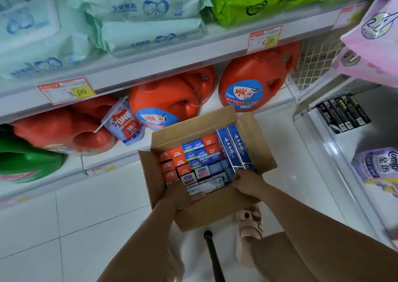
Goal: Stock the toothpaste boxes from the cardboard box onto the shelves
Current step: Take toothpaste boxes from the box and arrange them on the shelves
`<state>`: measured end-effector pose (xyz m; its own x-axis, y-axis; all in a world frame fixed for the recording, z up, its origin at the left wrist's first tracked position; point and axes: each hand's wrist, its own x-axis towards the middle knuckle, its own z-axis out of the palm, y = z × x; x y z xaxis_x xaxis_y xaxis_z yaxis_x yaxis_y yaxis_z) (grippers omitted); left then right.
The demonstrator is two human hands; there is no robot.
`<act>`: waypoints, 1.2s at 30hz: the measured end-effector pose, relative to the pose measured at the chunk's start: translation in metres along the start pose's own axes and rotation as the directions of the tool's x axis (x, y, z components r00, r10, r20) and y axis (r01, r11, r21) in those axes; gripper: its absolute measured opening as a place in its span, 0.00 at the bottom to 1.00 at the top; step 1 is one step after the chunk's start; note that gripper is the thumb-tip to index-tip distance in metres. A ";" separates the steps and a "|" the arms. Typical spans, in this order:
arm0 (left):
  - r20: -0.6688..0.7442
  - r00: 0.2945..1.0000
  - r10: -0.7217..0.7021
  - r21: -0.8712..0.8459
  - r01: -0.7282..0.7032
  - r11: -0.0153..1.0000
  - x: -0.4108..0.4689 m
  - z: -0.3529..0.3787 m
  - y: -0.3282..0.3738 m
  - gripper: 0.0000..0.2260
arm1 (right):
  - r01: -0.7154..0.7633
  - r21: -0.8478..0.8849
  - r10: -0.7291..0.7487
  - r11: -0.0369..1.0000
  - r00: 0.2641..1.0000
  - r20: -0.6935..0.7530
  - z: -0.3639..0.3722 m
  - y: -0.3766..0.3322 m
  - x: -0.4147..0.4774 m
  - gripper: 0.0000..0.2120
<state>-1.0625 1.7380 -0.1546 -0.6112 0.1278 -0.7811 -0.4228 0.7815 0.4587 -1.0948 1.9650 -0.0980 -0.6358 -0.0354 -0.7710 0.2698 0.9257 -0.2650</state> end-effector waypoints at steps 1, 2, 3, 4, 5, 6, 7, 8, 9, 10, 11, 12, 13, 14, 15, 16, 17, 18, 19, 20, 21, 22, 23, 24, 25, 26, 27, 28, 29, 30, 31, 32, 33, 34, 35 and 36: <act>-0.007 1.000 -0.006 0.024 0.006 1.000 0.000 -0.001 0.001 0.39 | -0.004 -0.002 0.004 1.000 1.000 0.001 0.000 0.000 0.001 0.14; -0.003 1.000 -0.014 0.076 0.014 0.997 0.000 -0.002 0.003 0.39 | -0.008 0.000 0.008 1.000 1.000 0.002 0.001 0.000 0.002 0.14; 0.008 1.000 -0.020 0.138 0.019 0.990 -0.001 -0.003 0.004 0.37 | -0.011 0.002 0.011 1.000 1.000 0.002 0.001 0.000 0.003 0.14; 0.024 0.999 -0.021 0.182 0.017 0.983 -0.001 -0.004 0.005 0.35 | -0.010 0.004 0.010 1.000 1.000 0.002 0.001 0.000 0.003 0.14; 0.055 0.998 -0.024 0.191 0.013 0.982 -0.002 -0.006 0.007 0.33 | -0.009 0.010 0.009 1.000 1.000 0.001 0.002 0.000 0.004 0.13; 0.090 0.995 -0.031 0.173 0.015 0.985 -0.004 -0.008 0.008 0.31 | -0.009 0.021 0.009 1.000 1.000 0.003 0.002 0.000 0.005 0.14; 0.123 0.991 -0.043 0.127 0.027 0.992 -0.007 -0.011 0.009 0.30 | -0.010 0.030 0.009 0.999 1.000 0.008 0.003 0.001 0.006 0.14; 0.139 0.989 -0.054 0.083 0.043 0.996 -0.011 -0.014 0.010 0.30 | -0.006 0.033 0.006 0.999 1.000 0.014 0.003 0.000 0.006 0.14; 0.136 0.989 -0.060 0.066 0.052 0.996 -0.015 -0.021 0.010 0.30 | -0.001 0.027 0.000 1.000 1.000 0.020 0.003 0.000 0.007 0.14; 0.122 0.991 -0.061 0.080 0.051 0.995 -0.020 -0.028 0.011 0.30 | 0.003 0.016 -0.003 1.000 1.000 0.025 0.003 0.000 0.008 0.14; 0.095 0.994 -0.060 0.121 0.048 0.991 -0.027 -0.038 0.011 0.30 | 0.005 0.000 -0.005 1.000 1.000 0.029 0.004 -0.001 0.008 0.13; 0.052 0.998 -0.046 0.160 0.037 0.986 -0.035 -0.048 0.012 0.31 | 0.005 -0.018 -0.005 1.000 1.000 0.030 0.005 -0.002 0.009 0.12; 0.005 1.000 -0.018 0.182 0.017 0.983 -0.044 -0.059 0.012 0.31 | 0.001 -0.038 0.000 0.999 1.000 0.030 0.006 -0.002 0.010 0.11; -0.037 0.999 0.012 0.192 -0.005 0.981 -0.050 -0.071 0.010 0.32 | -0.007 -0.048 0.008 0.999 1.000 0.029 0.007 -0.003 0.011 0.10; -0.068 0.998 0.013 0.211 0.002 0.977 -0.055 -0.082 0.005 0.32 | -0.015 -0.046 0.016 0.999 1.000 0.027 0.010 -0.003 0.014 0.08; -0.091 0.995 -0.027 0.241 0.049 0.969 -0.058 -0.092 -0.002 0.30 | -0.015 -0.043 0.016 0.999 1.000 0.020 0.013 -0.003 0.017 0.08; -0.112 0.989 -0.093 0.258 0.119 0.959 -0.060 -0.101 -0.010 0.29 | -0.013 -0.047 0.013 0.999 1.000 0.017 0.016 -0.003 0.020 0.07; -0.119 0.981 -0.152 0.259 0.178 0.949 -0.063 -0.107 -0.020 0.29 | -0.013 -0.054 0.014 0.998 1.000 0.008 0.019 -0.003 0.023 0.07; -0.110 0.976 -0.190 0.240 0.211 0.947 -0.064 -0.110 -0.030 0.28 | -0.017 -0.045 0.016 0.999 1.000 -0.018 0.020 -0.005 0.024 0.07; -0.095 0.973 -0.210 0.209 0.226 0.951 -0.066 -0.110 -0.038 0.27 | -0.020 -0.015 0.019 1.000 0.998 -0.068 0.021 -0.006 0.026 0.10; -0.076 0.972 -0.222 0.175 0.232 0.957 -0.067 -0.108 -0.044 0.27 | -0.026 0.033 0.031 0.999 0.989 -0.141 0.020 -0.008 0.027 0.14; -0.059 0.973 -0.223 0.145 0.229 0.963 -0.067 -0.105 -0.047 0.27 | -0.042 0.087 0.060 0.995 0.973 -0.223 0.019 -0.010 0.028 0.20; -0.043 0.976 -0.213 0.123 0.216 0.968 -0.066 -0.102 -0.048 0.27 | -0.060 0.132 0.096 0.989 0.952 -0.291 0.018 -0.012 0.029 0.24; -0.032 0.981 -0.191 0.102 0.193 0.976 -0.065 -0.099 -0.045 0.27 | -0.074 0.156 0.122 0.985 0.937 -0.327 0.017 -0.014 0.031 0.27; -0.022 0.987 -0.161 0.068 0.162 0.985 -0.063 -0.097 -0.040 0.27 | -0.087 0.150 0.134 0.985 0.931 -0.340 0.019 -0.016 0.033 0.29; -0.008 0.992 -0.129 0.011 0.129 0.992 -0.060 -0.096 -0.035 0.26 | -0.097 0.118 0.132 0.988 0.927 -0.350 0.022 -0.018 0.035 0.30; 0.004 0.995 -0.103 -0.056 0.103 0.993 -0.058 -0.095 -0.030 0.24 | -0.108 0.077 0.129 0.991 0.921 -0.367 0.026 -0.020 0.036 0.31; 0.007 0.997 -0.080 -0.109 0.081 0.991 -0.056 -0.094 -0.024 0.22 | -0.120 0.047 0.129 0.992 0.910 -0.394 0.031 -0.022 0.037 0.31; 0.006 0.998 -0.068 -0.145 0.069 0.987 -0.055 -0.095 -0.018 0.20 | -0.136 0.025 0.134 0.990 0.894 -0.427 0.036 -0.023 0.037 0.31; 0.006 0.998 -0.063 -0.181 0.063 0.981 -0.055 -0.095 -0.013 0.17 | -0.156 0.002 0.139 0.988 0.878 -0.458 0.040 -0.025 0.038 0.30; 0.009 0.998 -0.064 -0.226 0.064 0.972 -0.054 -0.096 -0.011 0.14 | -0.176 -0.021 0.145 0.984 0.867 -0.477 0.044 -0.027 0.038 0.30; 0.017 0.998 -0.065 -0.275 0.067 0.959 -0.053 -0.096 -0.009 0.12 | -0.189 -0.035 0.148 0.981 0.861 -0.487 0.046 -0.028 0.039 0.30; 0.025 0.998 -0.062 -0.323 0.067 0.944 -0.053 -0.097 -0.009 0.10 | -0.196 -0.039 0.151 0.980 0.856 -0.494 0.047 -0.029 0.040 0.30; 0.031 0.998 -0.058 -0.368 0.066 0.927 -0.054 -0.097 -0.010 0.09 | -0.199 -0.032 0.156 0.979 0.851 -0.502 0.048 -0.029 0.043 0.30; 0.039 0.998 -0.053 -0.414 0.064 0.908 -0.054 -0.097 -0.011 0.09 | -0.202 -0.012 0.167 0.979 0.840 -0.516 0.048 -0.029 0.044 0.31; 0.049 0.998 -0.044 -0.464 0.062 0.883 -0.054 -0.096 -0.013 0.11 | -0.210 0.021 0.189 0.978 0.827 -0.529 0.047 -0.028 0.046 0.33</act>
<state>-1.0881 1.6619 -0.0777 -0.5584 0.1228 -0.8204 -0.7222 0.4147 0.5536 -1.0973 1.9200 -0.1532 -0.8577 0.3447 -0.3815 0.4121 0.9046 -0.1091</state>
